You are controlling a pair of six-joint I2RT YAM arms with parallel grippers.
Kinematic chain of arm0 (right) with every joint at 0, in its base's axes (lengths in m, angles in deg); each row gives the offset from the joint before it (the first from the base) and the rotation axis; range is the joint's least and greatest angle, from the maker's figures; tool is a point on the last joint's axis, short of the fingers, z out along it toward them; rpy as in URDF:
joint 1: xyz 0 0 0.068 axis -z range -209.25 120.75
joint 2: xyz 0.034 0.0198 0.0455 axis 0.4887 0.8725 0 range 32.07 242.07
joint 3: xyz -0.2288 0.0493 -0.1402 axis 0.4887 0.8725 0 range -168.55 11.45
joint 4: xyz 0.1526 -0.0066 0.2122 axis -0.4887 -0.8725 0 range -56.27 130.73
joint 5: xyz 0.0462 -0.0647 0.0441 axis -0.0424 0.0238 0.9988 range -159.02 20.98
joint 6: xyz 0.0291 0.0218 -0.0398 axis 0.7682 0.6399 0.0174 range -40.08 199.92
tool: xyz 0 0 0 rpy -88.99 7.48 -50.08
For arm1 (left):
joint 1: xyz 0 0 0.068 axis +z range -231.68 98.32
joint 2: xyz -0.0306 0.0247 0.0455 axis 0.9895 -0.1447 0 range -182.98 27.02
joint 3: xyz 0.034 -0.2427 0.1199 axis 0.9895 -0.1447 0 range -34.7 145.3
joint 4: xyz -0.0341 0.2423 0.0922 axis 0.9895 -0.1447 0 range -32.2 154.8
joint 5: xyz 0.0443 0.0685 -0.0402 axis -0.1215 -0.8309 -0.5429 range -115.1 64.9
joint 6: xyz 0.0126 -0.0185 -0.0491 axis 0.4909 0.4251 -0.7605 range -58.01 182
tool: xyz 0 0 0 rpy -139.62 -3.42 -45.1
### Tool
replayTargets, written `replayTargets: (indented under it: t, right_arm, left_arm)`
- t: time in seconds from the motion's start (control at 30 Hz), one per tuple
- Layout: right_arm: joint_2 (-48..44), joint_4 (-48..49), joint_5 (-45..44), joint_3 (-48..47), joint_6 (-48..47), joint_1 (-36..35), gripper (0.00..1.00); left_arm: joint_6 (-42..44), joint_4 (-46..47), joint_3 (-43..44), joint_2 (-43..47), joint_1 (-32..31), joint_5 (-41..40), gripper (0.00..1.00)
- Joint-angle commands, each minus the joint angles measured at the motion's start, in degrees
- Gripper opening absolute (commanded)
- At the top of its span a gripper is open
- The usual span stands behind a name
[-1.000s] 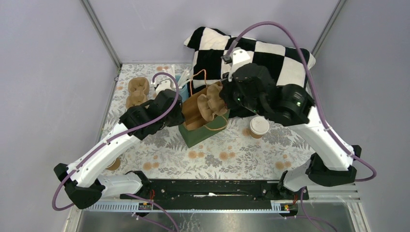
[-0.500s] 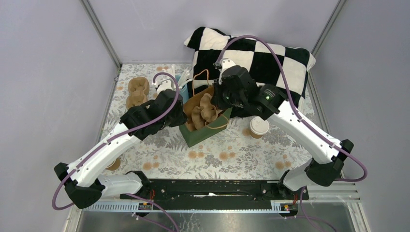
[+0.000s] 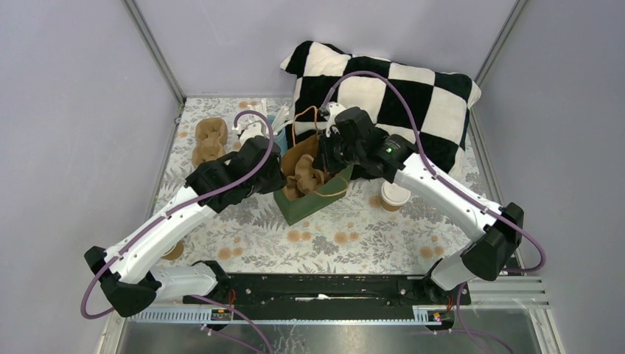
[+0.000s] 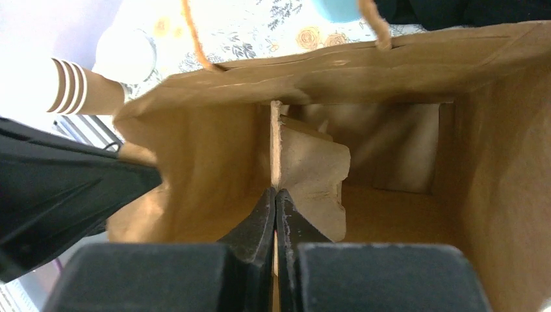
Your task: Pack the takeout coffee
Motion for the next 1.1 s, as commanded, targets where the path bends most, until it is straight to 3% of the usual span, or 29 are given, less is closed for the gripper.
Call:
replayTargets:
  t: [0.0, 0.27, 0.83, 0.97, 1.07]
  right_arm:
    - [1.2, 9.0, 5.6, 2.1, -3.2, 1.6, 0.00]
    - [4.2, 14.1, 6.5, 4.4, -4.5, 2.0, 0.00]
    - [7.7, 13.9, 5.5, 5.5, -5.8, 1.9, 0.01]
    - [8.5, 10.1, 1.5, 3.3, -6.8, 1.8, 0.07]
    - [8.8, 4.8, -8.0, 0.1, -8.2, 0.4, 0.23]
  left_arm:
    - [-0.5, 1.6, 1.5, -0.4, -0.3, -0.6, 0.05]
    - [0.1, 0.9, 2.4, -1.2, -0.2, -1.4, 0.05]
    - [0.9, -0.5, 2.9, -1.5, -0.2, -3.2, 0.06]
    - [0.8, -1.0, 3.2, -1.5, -0.2, -3.8, 0.06]
    - [0.8, -1.2, 3.2, -1.5, -0.2, -4.1, 0.07]
